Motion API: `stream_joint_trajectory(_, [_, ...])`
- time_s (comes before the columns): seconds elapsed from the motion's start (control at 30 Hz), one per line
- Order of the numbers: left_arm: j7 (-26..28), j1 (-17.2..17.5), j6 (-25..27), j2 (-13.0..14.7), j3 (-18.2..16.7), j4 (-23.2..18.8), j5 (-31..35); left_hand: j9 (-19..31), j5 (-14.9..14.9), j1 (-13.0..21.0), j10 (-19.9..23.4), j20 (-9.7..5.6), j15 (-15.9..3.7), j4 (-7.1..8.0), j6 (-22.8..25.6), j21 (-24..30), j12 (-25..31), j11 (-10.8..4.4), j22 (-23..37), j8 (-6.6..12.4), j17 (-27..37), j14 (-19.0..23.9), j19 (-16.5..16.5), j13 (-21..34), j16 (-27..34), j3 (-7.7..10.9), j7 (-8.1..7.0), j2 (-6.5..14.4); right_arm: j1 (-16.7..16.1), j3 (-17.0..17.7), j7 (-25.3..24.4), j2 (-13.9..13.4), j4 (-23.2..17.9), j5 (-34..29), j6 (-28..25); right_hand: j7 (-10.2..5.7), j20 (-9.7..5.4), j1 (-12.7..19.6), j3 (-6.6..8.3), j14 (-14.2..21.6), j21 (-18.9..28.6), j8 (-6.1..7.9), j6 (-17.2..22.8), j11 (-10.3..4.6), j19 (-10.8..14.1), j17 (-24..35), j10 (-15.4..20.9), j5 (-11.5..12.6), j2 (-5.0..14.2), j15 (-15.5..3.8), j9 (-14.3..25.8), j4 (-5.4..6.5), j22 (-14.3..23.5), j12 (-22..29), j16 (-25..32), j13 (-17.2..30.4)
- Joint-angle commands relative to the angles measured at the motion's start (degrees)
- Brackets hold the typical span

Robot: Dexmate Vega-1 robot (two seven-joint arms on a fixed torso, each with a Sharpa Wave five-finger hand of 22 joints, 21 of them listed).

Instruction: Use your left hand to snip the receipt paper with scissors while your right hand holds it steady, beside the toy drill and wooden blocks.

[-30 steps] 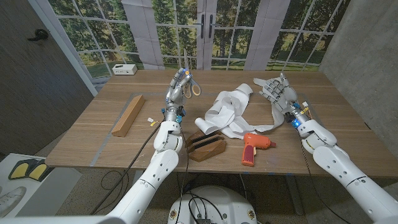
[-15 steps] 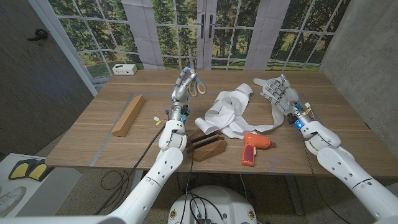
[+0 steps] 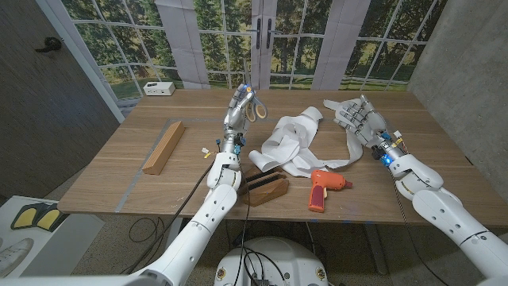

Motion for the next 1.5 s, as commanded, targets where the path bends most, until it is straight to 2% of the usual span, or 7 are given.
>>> stream_joint_trajectory(0.03, [-3.1, -1.4, 2.6, -2.5, -0.1, 2.1, -3.2, 0.2, 0.2, 0.6, 0.1, -8.16, -9.87, 0.23, 0.4, -0.2, 0.4, -0.12, 0.2, 0.30, 0.2, 5.2, 0.3, 0.2, 0.3, -0.07, -0.05, 0.0, -1.7, 1.6, 1.0, -1.6, -1.5, 0.6, -0.8, -0.11, -0.01, 0.3, 0.46, 1.3, 0.5, 0.26, 0.4, 0.01, 1.1, 0.4, 1.1, -0.2, -0.25, -0.33, 0.2, -0.18, 0.1, 0.5, 0.8, 0.3])
stream_joint_trajectory(0.2, [-3.8, -1.7, 3.5, -3.3, 0.0, 2.2, -3.8, 0.1, 0.3, 0.6, 0.2, -8.21, -9.90, 0.18, 0.4, -0.2, 0.4, -0.07, 0.2, 0.28, 0.2, 5.2, 0.3, 0.2, 0.2, -0.09, -0.14, 0.0, -2.1, 2.0, 1.9, -1.9, -1.5, 1.2, -1.2, 0.01, -0.07, 0.2, 0.66, 2.2, 0.8, 0.29, 0.5, 0.24, 2.1, 0.6, 1.8, -0.2, -0.25, -0.67, 0.2, -0.22, 0.2, 0.6, 1.3, 0.4])
stream_joint_trajectory(0.3, [-4.2, -2.0, 4.3, -3.7, 0.1, 2.3, -4.5, 0.1, 0.3, 0.7, 0.0, -8.29, -9.89, 0.14, 0.4, -0.3, 0.3, -0.12, 0.2, 0.29, 0.2, 5.2, 0.4, 0.1, 0.3, -0.12, -0.17, -0.1, -3.0, 2.4, 0.8, -0.4, -2.0, 1.4, 0.1, 0.28, 0.06, 0.2, 1.25, 3.1, 1.2, -1.35, -5.8, -0.75, 4.2, 1.2, 1.3, -0.2, -0.44, -1.24, 0.2, -0.52, 0.2, 0.1, 1.9, 0.7])
stream_joint_trajectory(0.6, [-3.2, -2.2, 5.8, -3.9, 0.0, 1.4, -4.6, 0.2, 0.3, 0.6, 0.1, -8.23, -9.90, 0.22, 0.4, -0.3, 0.3, -0.11, 0.2, 0.32, 0.2, 5.3, 0.4, 0.1, 0.2, -0.21, -0.21, 0.0, -4.1, 2.8, 1.5, -1.6, -3.3, 1.7, -1.2, 0.49, -0.24, 0.2, 1.64, 4.1, 1.6, -0.50, -5.1, -0.42, 5.8, 1.6, 2.4, -0.2, -0.40, -1.70, 0.2, -0.66, 0.3, 0.5, 2.5, 1.0])
stream_joint_trajectory(0.83, [-2.7, -2.4, 8.2, -3.5, -0.4, 0.3, -6.0, 0.2, 0.3, 0.7, 0.3, -8.27, -9.92, 0.18, 0.9, -0.4, 0.4, -0.21, 0.2, 0.49, 0.1, 5.4, 0.4, 0.2, 0.2, -0.23, 0.12, -0.1, -4.7, 3.6, 2.9, -3.2, -4.8, 2.4, -2.7, 0.88, -1.79, -0.1, 3.17, 13.0, 2.9, 0.12, -4.9, -0.42, 10.2, 4.2, 3.4, -0.2, 0.35, -6.05, 0.2, -0.62, 0.7, 0.8, 7.6, 1.8])
stream_joint_trajectory(1.1, [-2.8, -2.4, 8.2, -3.4, -0.4, 0.5, -5.5, 0.0, 0.3, 0.7, 0.6, -8.34, -9.85, 0.18, 1.3, -0.5, 0.4, -0.12, 0.2, 0.52, 0.1, 5.4, 0.4, 0.0, 0.1, -0.28, -0.07, -0.1, -4.9, 4.0, 5.1, -4.7, -5.5, 2.6, -4.0, 1.18, -6.01, -0.3, 4.61, 21.5, 5.9, 0.81, -1.7, -0.43, 17.2, 8.8, 5.8, -0.3, 0.10, -8.13, 0.1, -0.94, 1.5, 1.7, 13.6, 2.5])
stream_joint_trajectory(1.5, [-3.4, -2.6, 9.7, -3.9, -0.1, 0.8, -6.5, -0.2, 0.3, 0.7, 1.0, -8.26, -9.84, 0.22, 1.3, -0.5, 0.4, -0.18, 0.2, 0.37, 0.0, 5.4, 0.5, -0.4, 0.0, -0.31, -0.13, 0.0, -5.0, 4.0, 8.1, -6.8, -6.3, 2.0, -5.0, 0.57, -6.48, -1.6, 5.43, 25.2, 7.7, 4.47, 12.0, -0.32, 18.6, 11.3, 14.2, -0.5, -0.56, -8.25, 0.0, -0.81, 2.4, 4.4, 14.6, 2.5])
